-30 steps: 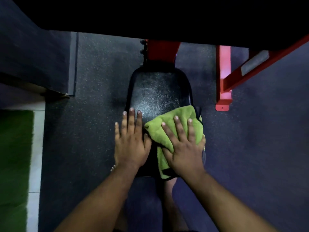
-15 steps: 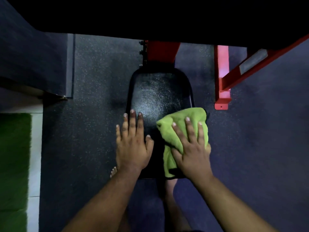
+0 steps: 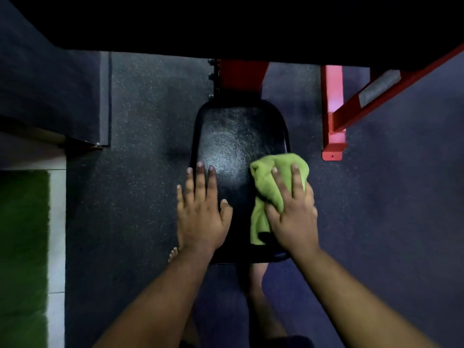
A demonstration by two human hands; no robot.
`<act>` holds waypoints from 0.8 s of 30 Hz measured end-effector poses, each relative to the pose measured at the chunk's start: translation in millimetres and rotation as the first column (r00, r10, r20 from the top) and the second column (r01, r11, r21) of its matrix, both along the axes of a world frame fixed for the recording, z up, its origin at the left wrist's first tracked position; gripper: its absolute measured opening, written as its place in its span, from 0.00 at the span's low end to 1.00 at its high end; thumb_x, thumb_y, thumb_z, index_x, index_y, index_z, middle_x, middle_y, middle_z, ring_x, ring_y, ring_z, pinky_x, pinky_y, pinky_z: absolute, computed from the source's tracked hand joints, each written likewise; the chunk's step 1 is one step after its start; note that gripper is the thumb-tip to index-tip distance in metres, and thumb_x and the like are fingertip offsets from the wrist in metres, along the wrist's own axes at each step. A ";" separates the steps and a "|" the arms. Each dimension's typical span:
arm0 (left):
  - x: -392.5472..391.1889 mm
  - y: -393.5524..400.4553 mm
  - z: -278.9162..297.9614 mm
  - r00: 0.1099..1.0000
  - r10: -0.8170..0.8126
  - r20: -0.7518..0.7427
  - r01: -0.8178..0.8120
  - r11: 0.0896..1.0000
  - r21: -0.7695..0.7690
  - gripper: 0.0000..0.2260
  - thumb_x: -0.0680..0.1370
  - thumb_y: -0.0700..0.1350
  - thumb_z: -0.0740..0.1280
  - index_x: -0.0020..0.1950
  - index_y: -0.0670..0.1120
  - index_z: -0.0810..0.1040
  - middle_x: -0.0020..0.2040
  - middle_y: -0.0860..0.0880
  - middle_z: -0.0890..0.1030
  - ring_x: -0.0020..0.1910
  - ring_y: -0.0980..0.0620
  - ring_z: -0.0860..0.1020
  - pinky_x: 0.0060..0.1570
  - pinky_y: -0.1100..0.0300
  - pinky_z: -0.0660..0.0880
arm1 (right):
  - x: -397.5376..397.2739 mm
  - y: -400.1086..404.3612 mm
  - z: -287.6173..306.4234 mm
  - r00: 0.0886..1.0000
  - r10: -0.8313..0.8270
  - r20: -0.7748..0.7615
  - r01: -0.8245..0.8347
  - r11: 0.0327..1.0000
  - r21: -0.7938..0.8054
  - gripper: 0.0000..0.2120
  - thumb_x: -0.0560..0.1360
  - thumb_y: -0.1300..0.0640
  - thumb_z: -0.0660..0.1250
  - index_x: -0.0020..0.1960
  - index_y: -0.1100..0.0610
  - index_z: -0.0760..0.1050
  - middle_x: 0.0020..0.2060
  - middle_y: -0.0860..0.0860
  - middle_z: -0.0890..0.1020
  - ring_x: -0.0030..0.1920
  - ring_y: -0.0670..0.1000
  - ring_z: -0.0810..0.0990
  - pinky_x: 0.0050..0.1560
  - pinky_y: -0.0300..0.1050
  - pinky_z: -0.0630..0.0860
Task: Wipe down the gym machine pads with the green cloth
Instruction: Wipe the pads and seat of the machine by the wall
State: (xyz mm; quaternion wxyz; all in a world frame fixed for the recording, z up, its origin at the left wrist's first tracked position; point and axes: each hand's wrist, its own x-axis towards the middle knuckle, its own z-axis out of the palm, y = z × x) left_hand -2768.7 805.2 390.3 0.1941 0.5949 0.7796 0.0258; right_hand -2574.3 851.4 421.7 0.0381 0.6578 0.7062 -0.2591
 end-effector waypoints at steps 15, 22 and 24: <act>-17.7 -21.0 0.2 0.821 0.224 0.525 -0.412 0.870 0.273 0.33 0.79 0.43 0.56 0.83 0.46 0.47 0.83 0.51 0.44 0.83 0.52 0.48 0.80 0.39 0.45 | -126.9 123.2 -16.6 0.933 0.309 0.184 -0.330 0.939 0.099 0.32 0.80 0.36 0.56 0.81 0.36 0.50 0.83 0.46 0.50 0.82 0.64 0.43 0.72 0.81 0.42; -49.6 -58.5 6.2 0.784 0.266 0.561 -0.460 0.856 0.237 0.31 0.81 0.50 0.51 0.83 0.45 0.51 0.84 0.51 0.48 0.82 0.59 0.48 0.80 0.41 0.45 | -133.4 13.8 -5.8 0.758 0.632 0.164 -0.651 0.751 0.111 0.32 0.74 0.33 0.56 0.77 0.37 0.66 0.81 0.46 0.60 0.82 0.61 0.51 0.74 0.76 0.46; -61.8 -64.3 8.1 0.783 0.270 0.561 -0.452 0.866 0.214 0.31 0.80 0.51 0.51 0.83 0.45 0.51 0.83 0.53 0.48 0.81 0.63 0.47 0.80 0.43 0.46 | -123.7 -26.9 -2.9 0.711 0.690 0.137 -0.703 0.700 0.124 0.31 0.73 0.34 0.59 0.76 0.39 0.68 0.80 0.46 0.62 0.82 0.60 0.52 0.74 0.76 0.47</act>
